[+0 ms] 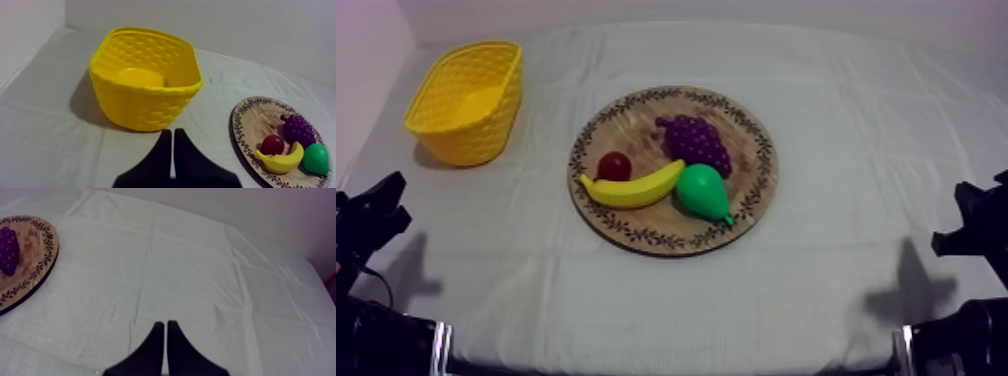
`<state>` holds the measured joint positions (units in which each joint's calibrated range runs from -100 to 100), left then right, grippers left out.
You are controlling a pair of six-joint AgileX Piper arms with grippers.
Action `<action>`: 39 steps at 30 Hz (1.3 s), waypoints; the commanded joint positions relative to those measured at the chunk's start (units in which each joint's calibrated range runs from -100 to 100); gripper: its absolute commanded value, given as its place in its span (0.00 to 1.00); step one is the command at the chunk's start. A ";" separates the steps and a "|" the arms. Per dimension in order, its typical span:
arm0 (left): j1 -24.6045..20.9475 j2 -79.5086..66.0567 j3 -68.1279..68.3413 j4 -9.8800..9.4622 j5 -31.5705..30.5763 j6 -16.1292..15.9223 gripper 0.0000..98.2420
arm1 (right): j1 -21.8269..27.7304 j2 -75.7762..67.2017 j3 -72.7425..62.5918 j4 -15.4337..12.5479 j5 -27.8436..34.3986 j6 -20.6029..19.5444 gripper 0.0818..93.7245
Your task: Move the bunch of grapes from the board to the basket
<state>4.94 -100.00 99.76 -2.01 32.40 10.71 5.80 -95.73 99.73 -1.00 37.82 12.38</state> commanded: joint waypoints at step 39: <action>-0.82 0.86 -0.12 0.16 -2.28 -5.11 0.00 | 0.02 -0.02 0.04 0.00 0.00 0.04 0.00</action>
<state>3.97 -99.58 99.76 -1.84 30.37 5.75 5.80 -95.73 99.73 -1.00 37.82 12.42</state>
